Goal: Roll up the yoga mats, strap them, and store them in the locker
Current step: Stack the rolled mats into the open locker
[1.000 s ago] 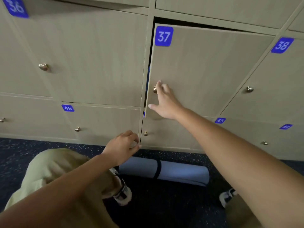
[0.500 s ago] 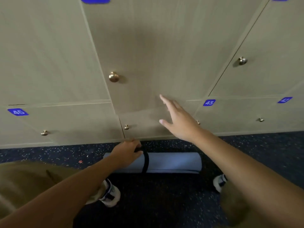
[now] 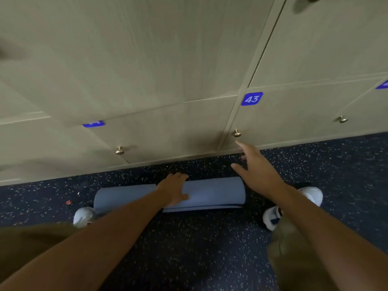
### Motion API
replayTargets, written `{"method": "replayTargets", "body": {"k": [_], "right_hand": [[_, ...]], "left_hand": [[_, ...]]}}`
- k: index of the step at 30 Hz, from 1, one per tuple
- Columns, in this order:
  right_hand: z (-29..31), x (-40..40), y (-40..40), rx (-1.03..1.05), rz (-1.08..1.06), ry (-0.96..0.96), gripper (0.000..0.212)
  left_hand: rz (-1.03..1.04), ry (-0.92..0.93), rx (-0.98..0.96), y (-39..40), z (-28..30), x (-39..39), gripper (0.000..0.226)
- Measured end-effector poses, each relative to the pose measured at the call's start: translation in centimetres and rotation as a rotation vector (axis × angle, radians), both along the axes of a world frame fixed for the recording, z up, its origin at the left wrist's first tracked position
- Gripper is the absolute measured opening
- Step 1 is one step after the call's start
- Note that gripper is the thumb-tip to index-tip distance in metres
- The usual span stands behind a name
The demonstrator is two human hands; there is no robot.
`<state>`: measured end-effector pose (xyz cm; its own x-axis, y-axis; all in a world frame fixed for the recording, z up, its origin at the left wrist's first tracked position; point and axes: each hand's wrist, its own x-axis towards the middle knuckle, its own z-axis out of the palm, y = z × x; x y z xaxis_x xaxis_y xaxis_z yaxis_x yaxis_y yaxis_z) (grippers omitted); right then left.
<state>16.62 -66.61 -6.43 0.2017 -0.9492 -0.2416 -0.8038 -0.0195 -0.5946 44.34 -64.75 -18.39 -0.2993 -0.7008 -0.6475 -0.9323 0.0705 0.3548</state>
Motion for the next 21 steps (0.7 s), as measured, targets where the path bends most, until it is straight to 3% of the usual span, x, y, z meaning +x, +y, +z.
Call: {"method": "replayTargets", "body": {"k": [7, 21], "right_hand": [[-1.7, -2.8, -3.6, 0.022, -0.011, 0.049, 0.066], [-4.2, -3.9, -8.4, 0.034, -0.036, 0.127, 0.061]], "left_hand": [[-0.102, -0.010, 0.123, -1.9, -7.1, -2.2, 0.117], [-0.176, -0.171, 0.021, -2.9, -11.8, -4.2, 0.131]]}}
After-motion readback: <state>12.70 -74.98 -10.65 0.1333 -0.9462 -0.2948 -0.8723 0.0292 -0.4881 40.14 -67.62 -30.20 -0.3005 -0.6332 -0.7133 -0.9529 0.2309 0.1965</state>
